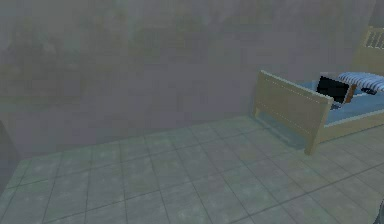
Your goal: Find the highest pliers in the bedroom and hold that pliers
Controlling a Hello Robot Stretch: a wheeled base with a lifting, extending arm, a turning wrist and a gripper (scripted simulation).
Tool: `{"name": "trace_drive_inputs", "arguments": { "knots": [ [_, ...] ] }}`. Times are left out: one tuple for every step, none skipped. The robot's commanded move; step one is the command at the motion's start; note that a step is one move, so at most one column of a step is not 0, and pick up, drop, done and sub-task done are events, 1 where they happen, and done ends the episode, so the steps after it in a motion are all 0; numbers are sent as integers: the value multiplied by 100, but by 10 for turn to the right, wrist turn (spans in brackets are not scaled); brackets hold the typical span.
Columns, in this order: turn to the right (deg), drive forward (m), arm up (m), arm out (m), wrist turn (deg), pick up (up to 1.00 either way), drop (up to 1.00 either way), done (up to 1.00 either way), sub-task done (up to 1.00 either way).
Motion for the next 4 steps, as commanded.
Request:
{"name": "trace_drive_inputs", "arguments": {
  "knots": [
    [0,0,0,0,450,0,0,0,0],
    [0,0,0,0,450,0,0,0,0],
    [0,0,0,0,330,0,0,0,0],
    [0,0,-30,0,0,0,0,0,0]
  ]
}}
